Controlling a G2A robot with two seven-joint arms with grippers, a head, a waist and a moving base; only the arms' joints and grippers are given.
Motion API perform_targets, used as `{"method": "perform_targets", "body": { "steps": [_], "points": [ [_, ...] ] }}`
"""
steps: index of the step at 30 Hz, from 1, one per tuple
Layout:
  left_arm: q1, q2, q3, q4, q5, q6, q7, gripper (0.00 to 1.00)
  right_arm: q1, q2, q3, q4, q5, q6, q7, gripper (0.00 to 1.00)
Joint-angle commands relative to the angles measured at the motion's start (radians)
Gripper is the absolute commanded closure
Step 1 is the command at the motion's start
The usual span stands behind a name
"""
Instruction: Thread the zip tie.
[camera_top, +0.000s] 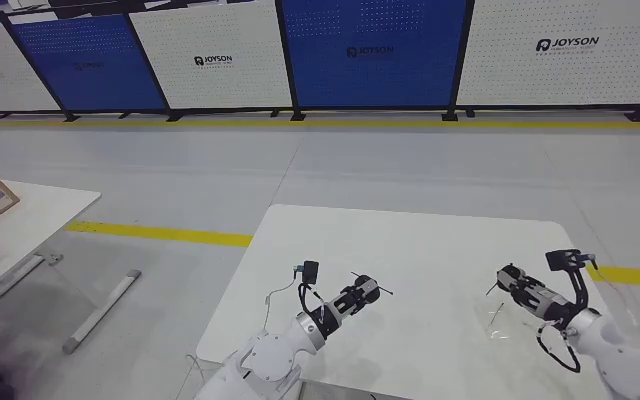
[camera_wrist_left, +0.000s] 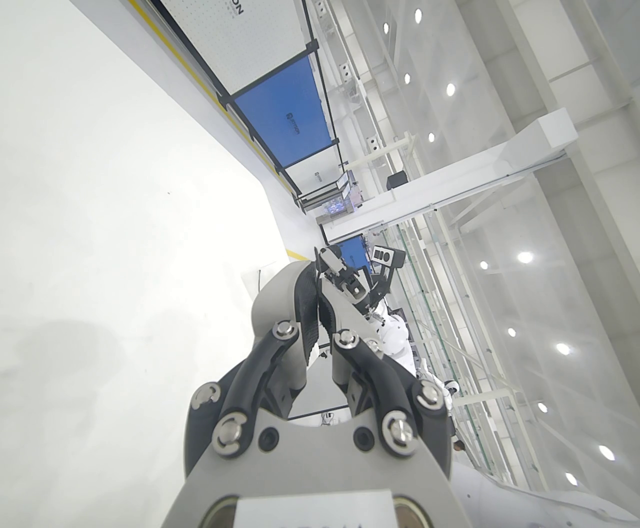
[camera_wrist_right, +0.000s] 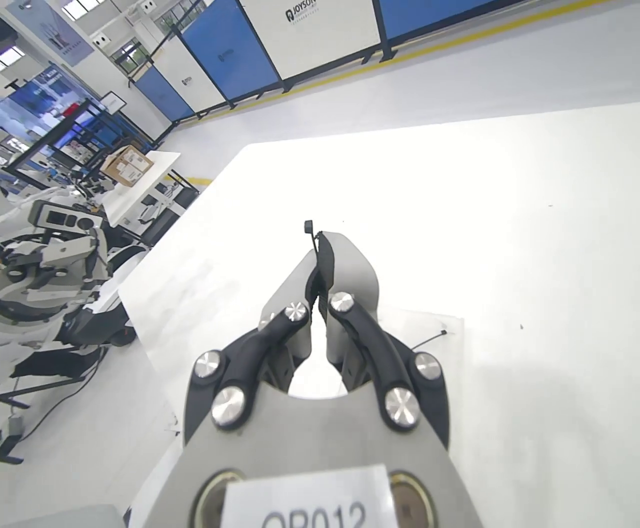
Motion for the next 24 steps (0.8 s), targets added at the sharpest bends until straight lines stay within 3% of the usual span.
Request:
{"method": "perform_targets", "body": {
  "steps": [1,14,19,24],
  "points": [
    [0.000,0.000,0.000,0.000,0.000,0.000,0.000,1.00,-0.005,-0.001,0.003,-0.001,-0.011,0.006,-0.019,1.00],
    [0.000,0.000,0.000,0.000,0.000,0.000,0.000,1.00,-0.005,-0.001,0.003,-0.001,-0.011,0.006,-0.019,1.00],
    [0.000,0.000,0.000,0.000,0.000,0.000,0.000,1.00,-0.018,-0.013,-0.006,-0.001,0.003,0.064,-0.133,1.00],
    [0.000,0.000,0.000,0.000,0.000,0.000,0.000,1.00,-0.054,-0.027,-0.028,-0.048,-0.004,0.131,-0.257,1.00]
  ]
}}
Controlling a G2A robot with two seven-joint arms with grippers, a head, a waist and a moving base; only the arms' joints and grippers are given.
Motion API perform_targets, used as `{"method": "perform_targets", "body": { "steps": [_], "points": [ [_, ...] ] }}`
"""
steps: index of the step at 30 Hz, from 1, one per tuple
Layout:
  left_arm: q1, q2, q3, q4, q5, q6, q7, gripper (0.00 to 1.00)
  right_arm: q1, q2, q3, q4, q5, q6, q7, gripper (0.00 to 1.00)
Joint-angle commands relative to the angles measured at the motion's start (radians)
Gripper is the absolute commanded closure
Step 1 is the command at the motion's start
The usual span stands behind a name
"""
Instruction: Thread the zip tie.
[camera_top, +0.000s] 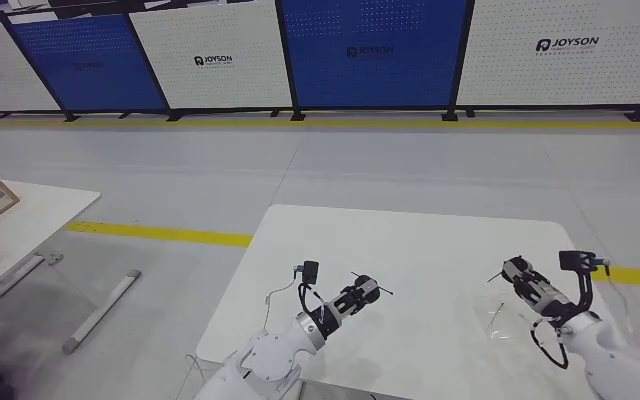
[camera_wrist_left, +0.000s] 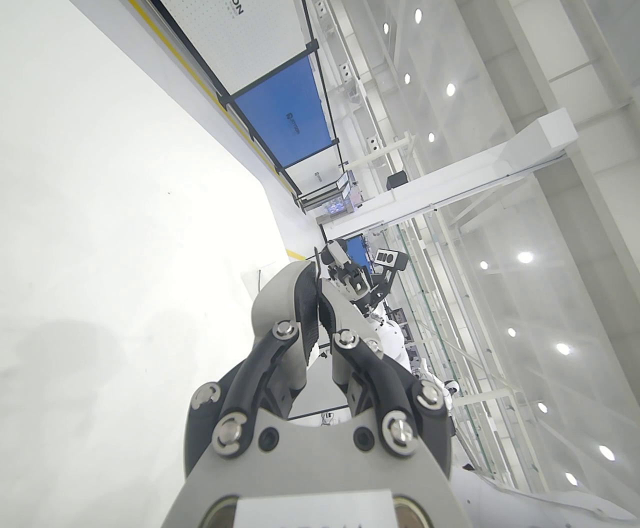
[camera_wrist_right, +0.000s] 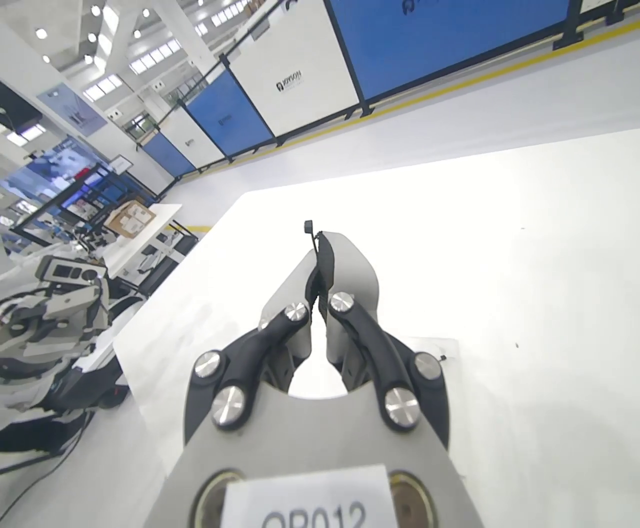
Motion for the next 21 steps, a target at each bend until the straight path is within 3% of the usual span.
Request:
{"method": "perform_targets", "body": {
  "steps": [1,5,21],
  "points": [
    [0.000,0.000,0.000,0.000,0.000,0.000,0.000,1.00,-0.019,-0.005,-0.012,-0.030,-0.013,0.032,-0.039,1.00],
    [0.000,0.000,0.000,0.000,0.000,0.000,0.000,1.00,-0.040,-0.013,-0.040,-0.063,-0.047,0.079,-0.065,1.00],
    [0.000,0.000,0.000,0.000,0.000,0.000,0.000,1.00,-0.035,-0.014,-0.039,-0.058,-0.035,0.073,-0.051,1.00]
  ]
}}
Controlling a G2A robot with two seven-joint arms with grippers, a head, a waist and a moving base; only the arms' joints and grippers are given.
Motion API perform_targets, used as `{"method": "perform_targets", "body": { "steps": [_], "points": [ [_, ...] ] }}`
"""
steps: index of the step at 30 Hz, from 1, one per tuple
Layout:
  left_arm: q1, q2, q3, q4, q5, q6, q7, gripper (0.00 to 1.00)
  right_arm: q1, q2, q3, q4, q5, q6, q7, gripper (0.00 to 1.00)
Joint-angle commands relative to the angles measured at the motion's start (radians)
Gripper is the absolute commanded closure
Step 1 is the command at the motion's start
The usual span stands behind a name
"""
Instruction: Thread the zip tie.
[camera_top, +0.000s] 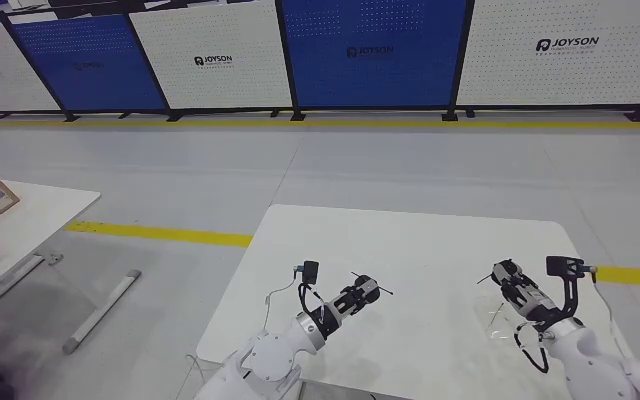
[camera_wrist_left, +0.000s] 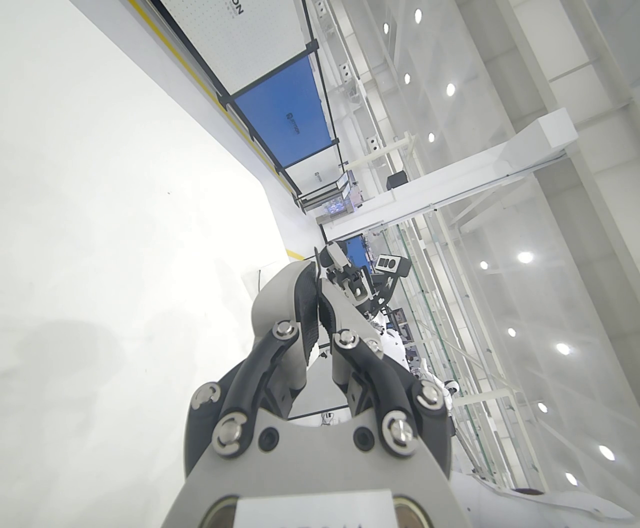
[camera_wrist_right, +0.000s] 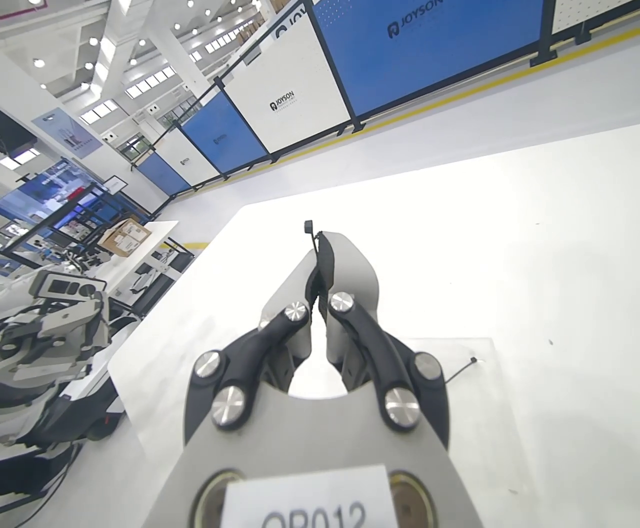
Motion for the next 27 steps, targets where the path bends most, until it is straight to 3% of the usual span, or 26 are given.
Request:
{"method": "perform_targets", "body": {
  "steps": [1,8,13,20,27],
  "points": [
    [0.000,0.000,0.000,0.000,0.000,0.000,0.000,1.00,0.000,0.000,0.000,0.000,0.000,0.000,0.000,1.00],
    [-0.001,-0.001,0.001,-0.001,0.004,0.002,0.009,1.00,0.000,0.000,0.000,0.000,0.000,0.000,0.000,1.00],
    [-0.007,-0.007,0.038,-0.010,0.110,0.054,0.098,1.00,0.000,0.000,0.000,0.000,0.000,0.000,0.000,1.00],
    [-0.048,-0.024,0.115,0.031,0.271,0.109,0.213,1.00,0.000,0.000,0.000,0.000,0.000,0.000,0.000,1.00],
    [-0.051,-0.026,0.119,0.034,0.271,0.110,0.217,1.00,-0.001,0.000,0.000,-0.001,0.002,0.000,-0.002,1.00]
  ]
}}
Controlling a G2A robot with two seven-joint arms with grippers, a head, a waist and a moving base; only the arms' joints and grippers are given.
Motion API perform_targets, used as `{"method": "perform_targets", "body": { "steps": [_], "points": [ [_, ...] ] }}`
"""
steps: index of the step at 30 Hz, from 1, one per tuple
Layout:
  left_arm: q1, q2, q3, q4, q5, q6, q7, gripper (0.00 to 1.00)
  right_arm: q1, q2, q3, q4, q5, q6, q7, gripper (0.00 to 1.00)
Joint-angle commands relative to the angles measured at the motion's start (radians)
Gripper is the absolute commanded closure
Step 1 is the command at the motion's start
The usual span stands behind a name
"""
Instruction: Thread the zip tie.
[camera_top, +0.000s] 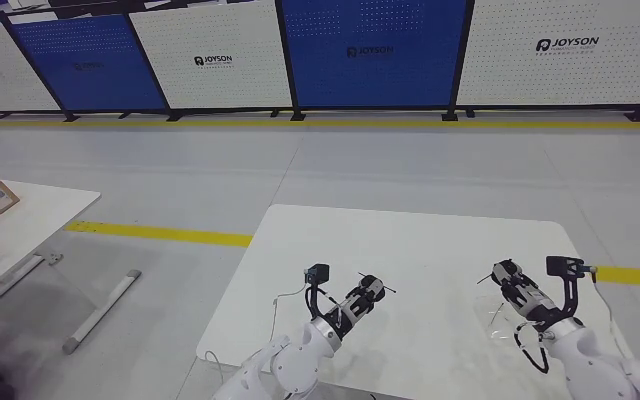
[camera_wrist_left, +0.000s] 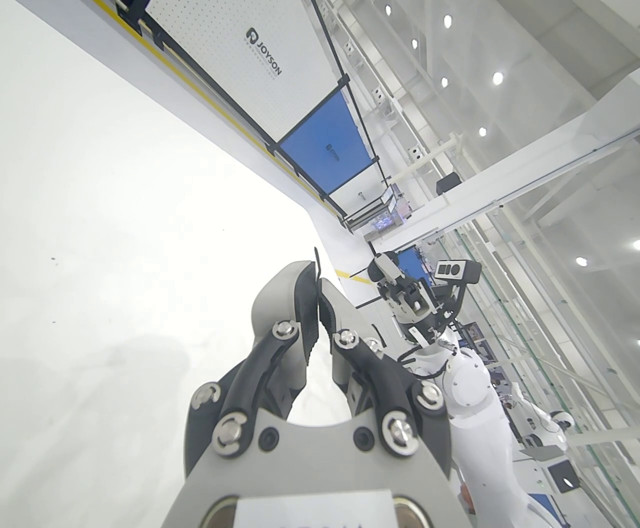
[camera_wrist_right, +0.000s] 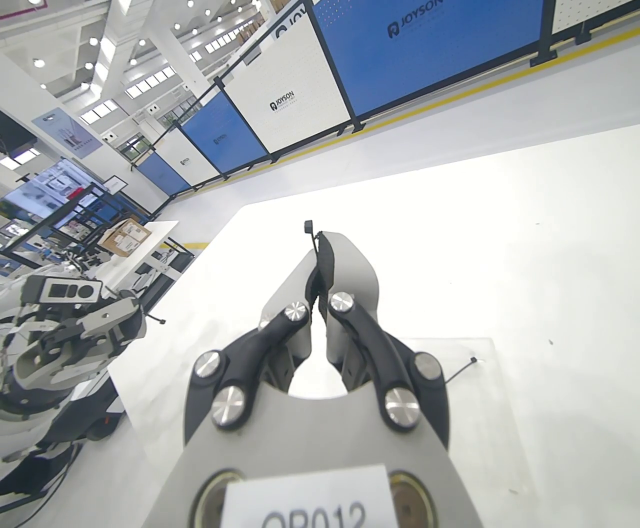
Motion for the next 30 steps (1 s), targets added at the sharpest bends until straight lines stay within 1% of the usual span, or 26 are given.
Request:
{"method": "perform_targets", "body": {
  "steps": [1,2,4,7,9,10,12,14,16,26,28,30],
  "points": [
    [0.000,0.000,0.000,0.000,0.000,0.000,0.000,1.00,-0.007,-0.001,0.001,-0.005,0.007,-0.001,-0.009,1.00],
    [0.000,0.000,0.000,0.000,0.000,0.000,0.000,1.00,-0.015,-0.003,0.004,-0.011,0.016,-0.002,-0.028,1.00],
    [0.000,0.000,0.000,0.000,0.000,0.000,0.000,1.00,-0.050,-0.008,0.008,-0.032,0.058,-0.029,-0.078,1.00],
    [0.000,0.000,0.000,0.000,0.000,0.000,0.000,1.00,-0.103,-0.014,0.008,-0.067,0.091,-0.059,-0.147,1.00],
    [0.000,0.000,0.000,0.000,0.000,0.000,0.000,1.00,-0.125,-0.018,-0.001,-0.083,0.082,-0.060,-0.177,1.00],
    [0.000,0.000,0.000,0.000,0.000,0.000,0.000,1.00,-0.135,-0.022,-0.018,-0.094,0.084,-0.062,-0.198,1.00],
    [0.000,0.000,0.000,0.000,0.000,0.000,0.000,1.00,-0.139,-0.030,-0.046,-0.098,0.096,-0.067,-0.218,1.00],
    [0.000,0.000,0.000,0.000,0.000,0.000,0.000,1.00,-0.140,-0.039,-0.090,-0.106,0.076,-0.061,-0.238,1.00],
    [0.000,0.000,0.000,0.000,0.000,0.000,0.000,1.00,-0.130,-0.044,-0.112,-0.104,0.056,-0.050,-0.238,1.00],
    [0.000,0.000,0.000,0.000,0.000,0.000,0.000,1.00,-0.131,-0.045,-0.111,-0.103,0.058,-0.049,-0.242,1.00],
    [0.000,0.000,0.000,0.000,0.000,0.000,0.000,1.00,-0.137,-0.052,-0.114,-0.100,0.096,-0.046,-0.288,1.00],
    [0.000,0.000,0.000,0.000,0.000,0.000,0.000,1.00,-0.141,-0.063,-0.134,-0.084,0.139,-0.054,-0.348,1.00]
  ]
}}
